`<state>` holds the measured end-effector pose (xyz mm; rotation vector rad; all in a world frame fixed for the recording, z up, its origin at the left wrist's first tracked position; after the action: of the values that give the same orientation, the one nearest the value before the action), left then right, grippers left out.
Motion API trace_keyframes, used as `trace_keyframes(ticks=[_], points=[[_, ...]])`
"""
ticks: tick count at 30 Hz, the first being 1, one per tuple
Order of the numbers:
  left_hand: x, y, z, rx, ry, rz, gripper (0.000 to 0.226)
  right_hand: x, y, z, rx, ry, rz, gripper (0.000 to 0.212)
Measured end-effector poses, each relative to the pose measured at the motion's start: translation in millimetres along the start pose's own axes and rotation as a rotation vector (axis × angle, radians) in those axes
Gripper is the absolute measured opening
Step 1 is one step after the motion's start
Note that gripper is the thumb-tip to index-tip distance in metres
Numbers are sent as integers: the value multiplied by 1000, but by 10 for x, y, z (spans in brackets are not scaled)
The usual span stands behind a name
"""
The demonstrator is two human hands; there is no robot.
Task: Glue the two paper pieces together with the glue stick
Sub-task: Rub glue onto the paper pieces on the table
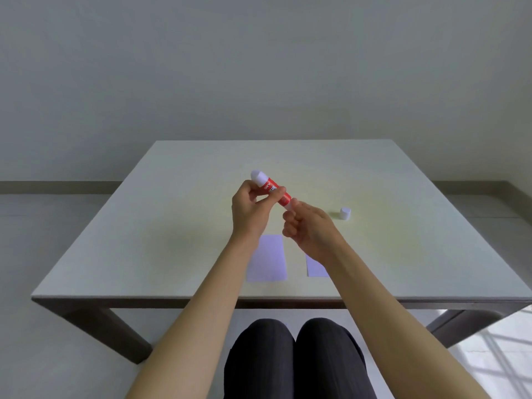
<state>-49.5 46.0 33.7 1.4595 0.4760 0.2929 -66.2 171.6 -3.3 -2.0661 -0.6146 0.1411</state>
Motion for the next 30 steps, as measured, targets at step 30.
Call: trace_keyframes(ticks=[30], points=[[117, -462, 114, -629, -624, -120, 66, 117, -255, 338, 447, 308, 397, 26]])
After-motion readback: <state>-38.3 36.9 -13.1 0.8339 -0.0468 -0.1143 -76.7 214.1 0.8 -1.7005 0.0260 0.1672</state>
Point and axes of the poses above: each hand's wrist, its own x-axis away from the middle knuckle, its own z-axis out of the back of the hand, y = z × x, the point moved 9 cm from there along -x, towards the middle knuckle, and after that the axes turned 5 degrees about -x, right-handed, at the moved point
